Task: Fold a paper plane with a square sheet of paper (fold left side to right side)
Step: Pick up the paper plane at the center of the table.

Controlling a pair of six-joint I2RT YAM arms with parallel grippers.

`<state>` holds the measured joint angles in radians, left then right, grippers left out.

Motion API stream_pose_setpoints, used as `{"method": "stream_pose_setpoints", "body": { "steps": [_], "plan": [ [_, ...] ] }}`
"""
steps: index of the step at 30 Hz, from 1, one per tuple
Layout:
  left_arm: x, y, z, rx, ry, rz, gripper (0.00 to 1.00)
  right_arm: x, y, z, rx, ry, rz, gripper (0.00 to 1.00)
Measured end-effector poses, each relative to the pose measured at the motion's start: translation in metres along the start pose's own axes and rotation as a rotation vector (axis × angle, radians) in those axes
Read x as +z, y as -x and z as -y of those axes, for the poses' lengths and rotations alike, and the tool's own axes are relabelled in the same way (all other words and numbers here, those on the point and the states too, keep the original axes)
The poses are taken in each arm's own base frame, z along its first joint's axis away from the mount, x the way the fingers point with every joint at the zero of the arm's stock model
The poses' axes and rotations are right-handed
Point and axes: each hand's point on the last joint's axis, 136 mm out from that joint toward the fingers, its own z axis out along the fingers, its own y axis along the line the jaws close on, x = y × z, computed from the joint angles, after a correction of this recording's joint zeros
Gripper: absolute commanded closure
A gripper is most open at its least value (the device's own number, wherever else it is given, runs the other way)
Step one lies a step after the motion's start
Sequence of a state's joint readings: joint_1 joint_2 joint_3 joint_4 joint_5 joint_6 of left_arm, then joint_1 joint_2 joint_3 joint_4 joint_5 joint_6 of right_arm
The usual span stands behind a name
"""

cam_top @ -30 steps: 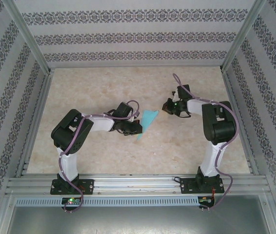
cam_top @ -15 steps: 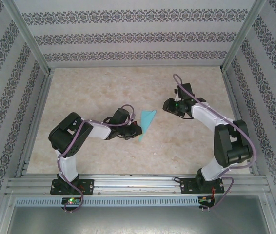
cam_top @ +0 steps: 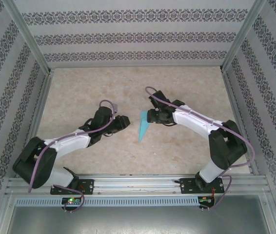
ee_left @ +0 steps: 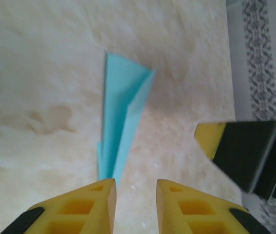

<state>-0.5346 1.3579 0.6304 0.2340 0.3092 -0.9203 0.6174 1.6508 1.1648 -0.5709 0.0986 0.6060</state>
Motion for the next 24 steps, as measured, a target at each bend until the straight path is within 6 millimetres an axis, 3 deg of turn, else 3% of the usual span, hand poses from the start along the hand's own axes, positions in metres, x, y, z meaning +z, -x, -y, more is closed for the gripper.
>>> {"method": "stream_pose_setpoints", "body": {
  "steps": [4, 9, 18, 24],
  "plan": [
    [-0.025, 0.018, -0.014, 0.044, 0.084, 0.083, 0.68, 0.016, 0.001, -0.032, -0.059, -0.031, -0.017, 0.32],
    [-0.042, 0.021, -0.038, 0.06, 0.165, 0.11, 0.67, 0.039, 0.002, -0.054, -0.11, -0.086, -0.039, 0.32],
    [-0.049, 0.014, -0.063, 0.054, 0.238, 0.096, 0.67, 0.067, -0.008, -0.041, -0.115, -0.189, -0.099, 0.36],
    [-0.05, 0.015, -0.067, 0.054, 0.25, 0.098, 0.66, 0.07, -0.013, -0.034, -0.11, -0.222, -0.112, 0.5]
  ]
}}
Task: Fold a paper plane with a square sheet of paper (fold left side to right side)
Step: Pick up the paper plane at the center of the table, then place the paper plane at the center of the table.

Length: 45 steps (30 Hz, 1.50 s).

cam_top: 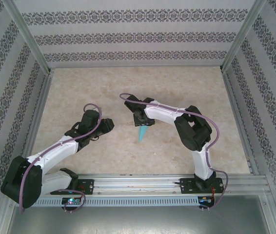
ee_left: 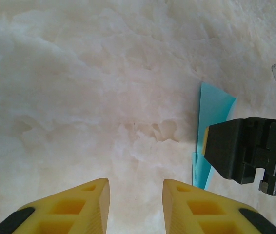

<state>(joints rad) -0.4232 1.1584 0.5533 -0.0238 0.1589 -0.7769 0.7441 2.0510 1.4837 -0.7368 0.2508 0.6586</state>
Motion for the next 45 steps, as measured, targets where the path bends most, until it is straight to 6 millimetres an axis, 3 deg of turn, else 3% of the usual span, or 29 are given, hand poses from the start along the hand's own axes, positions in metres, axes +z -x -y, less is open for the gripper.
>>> {"method": "stream_pose_setpoints", "body": {
  "steps": [9, 12, 18, 24, 27, 31, 34, 37, 45],
  "plan": [
    [-0.003, -0.001, -0.006, 0.011, 0.024, -0.006, 0.66, 0.002, -0.006, 0.01, 0.007, -0.036, -0.004, 0.92],
    [-0.007, 0.001, -0.007, 0.012, 0.026, 0.004, 0.66, -0.004, -0.007, 0.016, 0.01, -0.047, 0.005, 1.0],
    [-0.019, 0.011, -0.008, 0.016, 0.027, 0.046, 0.6, -0.037, 0.001, 0.026, 0.028, -0.028, 0.076, 1.0],
    [-0.037, 0.028, -0.009, 0.033, 0.026, 0.118, 0.53, -0.083, 0.012, 0.035, 0.029, 0.05, 0.196, 1.0],
    [-0.047, 0.038, -0.009, 0.043, 0.027, 0.158, 0.5, -0.11, 0.019, 0.041, 0.052, 0.141, 0.279, 1.0],
    [-0.059, 0.05, -0.005, 0.058, 0.016, 0.202, 0.48, -0.129, 0.024, 0.048, 0.129, 0.347, 0.359, 1.0],
    [-0.066, 0.054, -0.002, 0.066, 0.003, 0.226, 0.47, -0.126, 0.026, 0.047, 0.198, 0.517, 0.39, 1.0],
    [-0.07, 0.057, 0.0, 0.068, -0.005, 0.245, 0.46, -0.111, 0.023, 0.033, 0.236, 0.66, 0.376, 1.0],
    [-0.074, 0.059, 0.002, 0.067, -0.014, 0.256, 0.45, -0.078, 0.018, -0.031, 0.238, 0.93, 0.307, 1.0]
  ]
}}
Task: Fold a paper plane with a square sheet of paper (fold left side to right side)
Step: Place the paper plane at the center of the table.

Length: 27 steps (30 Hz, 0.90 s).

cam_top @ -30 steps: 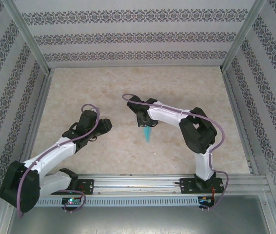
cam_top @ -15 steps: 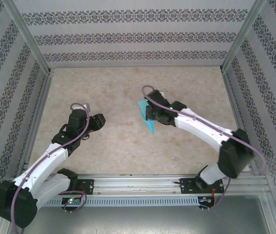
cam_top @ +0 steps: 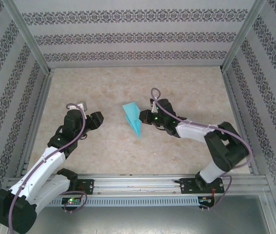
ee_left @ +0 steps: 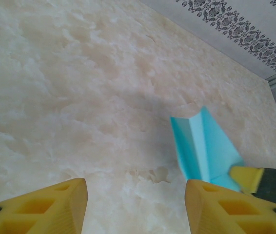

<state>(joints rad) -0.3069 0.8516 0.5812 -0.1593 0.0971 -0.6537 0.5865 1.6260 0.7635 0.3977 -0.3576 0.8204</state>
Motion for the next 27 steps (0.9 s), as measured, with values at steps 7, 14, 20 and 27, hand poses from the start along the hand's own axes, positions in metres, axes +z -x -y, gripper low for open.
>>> {"method": "stream_pose_setpoints", "body": {
  "steps": [7, 14, 20, 27],
  "plan": [
    [-0.001, 0.002, -0.001, -0.004, -0.001, 0.006, 0.44, 0.044, -0.026, 0.013, 0.055, 0.058, -0.055, 1.0],
    [-0.002, 0.002, 0.0, -0.004, -0.004, 0.006, 0.44, 0.058, -0.038, 0.04, 0.091, 0.007, -0.071, 1.0],
    [-0.002, 0.002, -0.001, -0.006, -0.001, 0.008, 0.44, 0.055, -0.032, 0.051, 0.1, -0.02, -0.044, 1.0],
    [-0.001, 0.001, -0.002, -0.007, -0.003, 0.0, 0.44, 0.052, -0.032, 0.056, 0.097, -0.034, -0.037, 1.0]
  ]
}}
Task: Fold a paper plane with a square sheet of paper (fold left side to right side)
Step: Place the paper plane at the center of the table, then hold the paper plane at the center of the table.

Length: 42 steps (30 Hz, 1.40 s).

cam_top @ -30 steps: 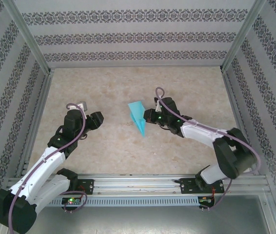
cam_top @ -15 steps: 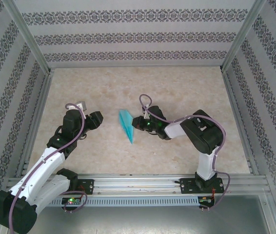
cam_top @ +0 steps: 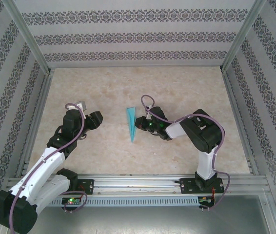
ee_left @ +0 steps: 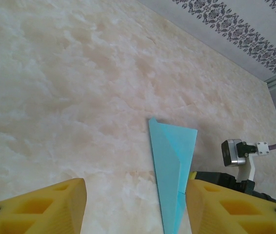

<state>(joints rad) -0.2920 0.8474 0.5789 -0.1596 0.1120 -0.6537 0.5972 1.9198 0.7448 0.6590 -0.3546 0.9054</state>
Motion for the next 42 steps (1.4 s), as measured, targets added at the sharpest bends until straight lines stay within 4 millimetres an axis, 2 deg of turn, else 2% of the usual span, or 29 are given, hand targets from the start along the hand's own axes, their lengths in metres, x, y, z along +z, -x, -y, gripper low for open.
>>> {"method": "stream_pose_setpoints", "body": {
  "steps": [7, 14, 25, 32, 42],
  "plan": [
    [0.006, -0.01, -0.003, -0.002, 0.001, -0.04, 0.44, -0.007, 0.002, -0.004, -0.022, -0.013, 0.003, 0.99],
    [0.02, -0.024, -0.003, -0.016, -0.01, -0.11, 0.43, -0.007, -0.001, 0.001, -0.03, -0.037, -0.007, 0.99],
    [0.075, -0.092, -0.006, -0.154, -0.05, -0.443, 0.44, -0.006, -0.006, 0.0, -0.046, -0.055, -0.025, 0.99],
    [0.101, -0.095, 0.016, -0.199, -0.131, -0.538, 0.45, -0.007, -0.002, -0.004, -0.06, -0.056, -0.019, 0.99],
    [0.121, -0.109, 0.022, -0.243, -0.169, -0.625, 0.51, -0.004, -0.003, -0.01, -0.071, -0.06, -0.029, 0.99]
  ]
}}
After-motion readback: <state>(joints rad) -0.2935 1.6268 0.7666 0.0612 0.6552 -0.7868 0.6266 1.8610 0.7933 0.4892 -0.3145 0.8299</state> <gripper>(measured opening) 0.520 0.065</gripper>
